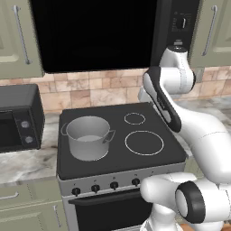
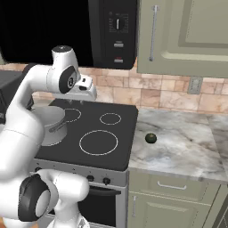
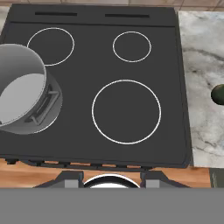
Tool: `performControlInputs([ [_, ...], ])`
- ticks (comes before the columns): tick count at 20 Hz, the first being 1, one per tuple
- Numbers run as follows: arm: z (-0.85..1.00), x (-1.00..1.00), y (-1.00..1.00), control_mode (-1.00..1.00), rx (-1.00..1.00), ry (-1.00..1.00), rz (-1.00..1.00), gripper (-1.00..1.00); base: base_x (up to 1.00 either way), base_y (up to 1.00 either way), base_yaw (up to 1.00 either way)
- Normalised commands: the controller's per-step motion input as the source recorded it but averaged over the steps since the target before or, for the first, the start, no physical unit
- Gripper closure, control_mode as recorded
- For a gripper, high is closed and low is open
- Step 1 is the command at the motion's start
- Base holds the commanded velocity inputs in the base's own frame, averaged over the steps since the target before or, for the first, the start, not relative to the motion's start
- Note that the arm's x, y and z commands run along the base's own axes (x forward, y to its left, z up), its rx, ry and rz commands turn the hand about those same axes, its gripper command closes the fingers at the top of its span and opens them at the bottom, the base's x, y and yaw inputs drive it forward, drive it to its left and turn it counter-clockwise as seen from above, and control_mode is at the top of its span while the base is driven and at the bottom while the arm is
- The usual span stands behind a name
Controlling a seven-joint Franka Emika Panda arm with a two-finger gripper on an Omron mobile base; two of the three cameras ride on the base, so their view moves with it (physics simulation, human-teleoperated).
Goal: Turn on the burner for the pot on the stove. Wait thirty seconds for the pot to heat up. Then add the squash to the pot.
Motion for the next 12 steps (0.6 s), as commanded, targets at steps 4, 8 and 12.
performControlInputs([
  [4, 0.0, -0.09, 0.07, -1.0, 0.0, 0.0, 0.0, -1.0, 0.0, 0.0, 0.0],
  [8, 0.0, -0.28, 0.24, -1.0, 0.0, -0.03, 0.0, -1.0, 0.0, 0.0, 0.0],
  [12, 0.0, -0.43, 0.36, -1.0, 0.0, -0.04, 0.0, -1.0, 0.0, 0.0, 0.0],
])
